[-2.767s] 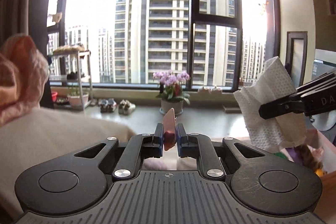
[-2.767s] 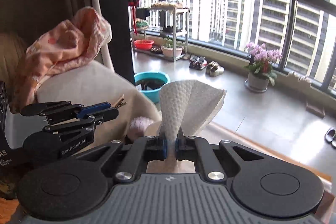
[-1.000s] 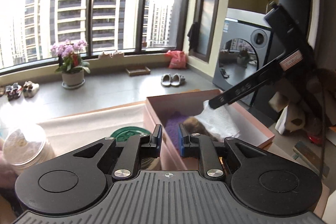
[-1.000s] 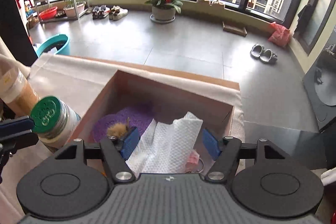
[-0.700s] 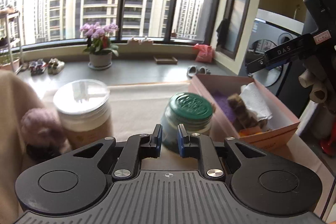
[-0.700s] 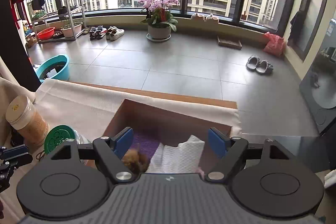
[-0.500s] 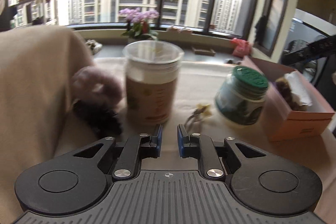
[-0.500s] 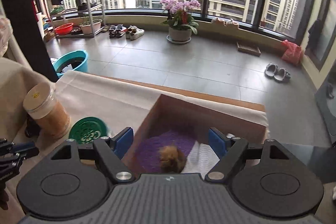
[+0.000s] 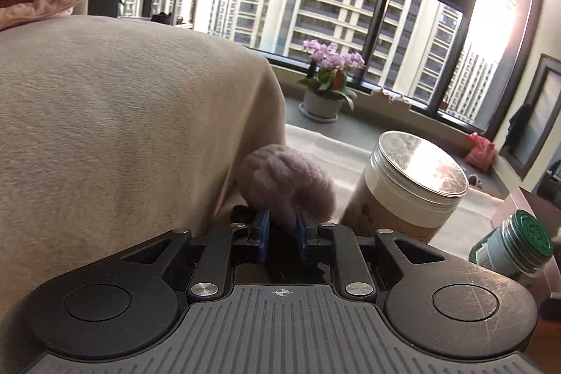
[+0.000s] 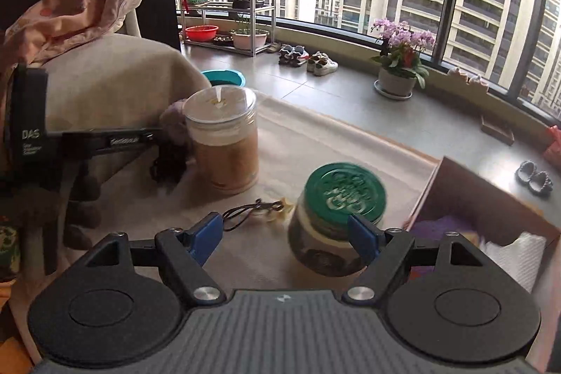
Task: Organize soft objects
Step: 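Close the left gripper on the black claw hair clip by the scrunchie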
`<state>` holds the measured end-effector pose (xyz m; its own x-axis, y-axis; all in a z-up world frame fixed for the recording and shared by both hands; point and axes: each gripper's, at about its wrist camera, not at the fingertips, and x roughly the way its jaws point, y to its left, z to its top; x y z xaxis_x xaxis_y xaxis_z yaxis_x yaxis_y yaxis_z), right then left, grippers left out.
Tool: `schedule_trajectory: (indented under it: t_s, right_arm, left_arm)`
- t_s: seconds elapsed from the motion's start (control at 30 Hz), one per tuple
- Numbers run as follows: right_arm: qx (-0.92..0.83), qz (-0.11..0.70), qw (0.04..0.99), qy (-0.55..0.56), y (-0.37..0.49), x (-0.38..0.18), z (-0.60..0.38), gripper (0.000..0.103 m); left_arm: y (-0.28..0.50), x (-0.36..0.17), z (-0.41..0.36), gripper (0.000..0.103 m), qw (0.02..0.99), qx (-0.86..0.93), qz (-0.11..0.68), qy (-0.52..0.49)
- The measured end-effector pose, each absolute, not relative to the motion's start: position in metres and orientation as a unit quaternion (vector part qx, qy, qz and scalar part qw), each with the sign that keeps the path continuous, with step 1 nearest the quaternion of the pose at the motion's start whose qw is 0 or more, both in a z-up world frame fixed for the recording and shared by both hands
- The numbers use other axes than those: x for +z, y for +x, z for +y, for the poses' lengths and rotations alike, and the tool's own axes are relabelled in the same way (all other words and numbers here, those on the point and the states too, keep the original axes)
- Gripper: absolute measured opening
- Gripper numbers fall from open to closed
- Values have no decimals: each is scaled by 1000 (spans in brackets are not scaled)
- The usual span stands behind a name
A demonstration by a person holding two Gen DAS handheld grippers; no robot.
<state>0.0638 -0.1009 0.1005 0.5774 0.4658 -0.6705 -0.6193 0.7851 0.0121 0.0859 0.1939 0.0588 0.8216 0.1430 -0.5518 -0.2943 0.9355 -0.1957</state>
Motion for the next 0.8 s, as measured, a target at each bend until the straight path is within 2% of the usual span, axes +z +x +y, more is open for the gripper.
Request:
schedule_trajectory:
  t_s: [0.2,0.37,0.5,0.67,0.8]
  right_arm:
    - [314,354,868,-153,43,47,-71,79]
    - [319,355,867,-142,39,27,-67,79]
    - [317,355,871,-119,41,24,-70,82]
    - [306,340,882,-111,36,18,-74,89]
    - [301,342,884,-108,38,16,-74,92]
  left_arm:
    - [82,48,179,20,951,126,281,-39]
    - [66,45,179,18,953,74,287,-57]
    - [63,45,170,30,954,38,295,-46]
    - [62,43,154,30,954,16,297,-28]
    - [66,47,163,30,954,50,289,-61]
